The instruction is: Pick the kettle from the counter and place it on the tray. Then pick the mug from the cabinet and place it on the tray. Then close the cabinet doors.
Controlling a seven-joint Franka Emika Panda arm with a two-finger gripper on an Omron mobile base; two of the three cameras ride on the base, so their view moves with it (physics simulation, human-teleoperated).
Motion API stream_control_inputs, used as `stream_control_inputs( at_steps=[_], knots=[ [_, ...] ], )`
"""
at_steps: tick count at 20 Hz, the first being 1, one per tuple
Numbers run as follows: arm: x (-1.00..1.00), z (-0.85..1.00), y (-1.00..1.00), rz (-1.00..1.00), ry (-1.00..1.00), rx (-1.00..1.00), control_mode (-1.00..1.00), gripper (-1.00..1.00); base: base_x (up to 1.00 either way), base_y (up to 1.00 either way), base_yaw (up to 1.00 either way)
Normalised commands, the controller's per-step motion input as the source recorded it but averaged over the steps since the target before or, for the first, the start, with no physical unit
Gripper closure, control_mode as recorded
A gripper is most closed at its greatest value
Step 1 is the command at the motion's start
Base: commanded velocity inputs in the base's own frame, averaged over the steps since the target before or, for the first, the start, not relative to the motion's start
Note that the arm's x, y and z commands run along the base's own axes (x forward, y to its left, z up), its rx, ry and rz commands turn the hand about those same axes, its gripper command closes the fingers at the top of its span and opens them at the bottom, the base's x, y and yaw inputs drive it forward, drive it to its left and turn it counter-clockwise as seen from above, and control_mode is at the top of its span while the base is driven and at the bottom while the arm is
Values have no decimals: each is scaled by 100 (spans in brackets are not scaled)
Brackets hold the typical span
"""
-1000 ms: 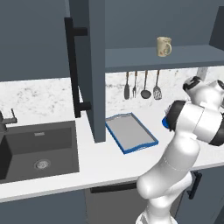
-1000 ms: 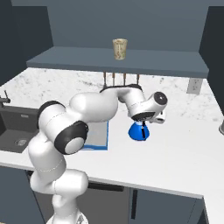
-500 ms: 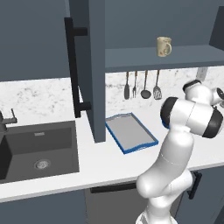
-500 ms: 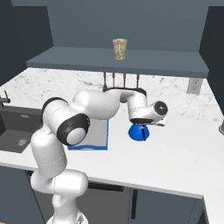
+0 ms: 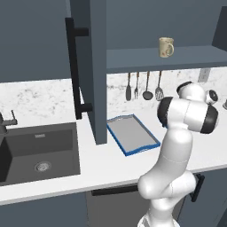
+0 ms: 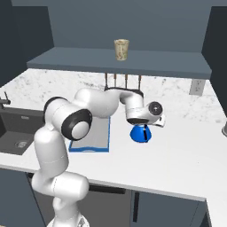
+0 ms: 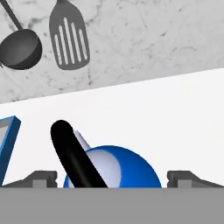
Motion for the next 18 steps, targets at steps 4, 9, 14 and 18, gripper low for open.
stream_control_inputs(
  at_steps=[4,9,14,18],
  knots=[
    [20,-15,17,-1,0,0,-100,-100,0,0,0],
    [33,-3,2,0,0,-2,-100,-100,0,0,0],
    [15,-6,0,0,0,-7,-100,-100,0,0,0],
    [-1,-39,10,0,0,-5,-100,-100,0,0,0]
  ],
)
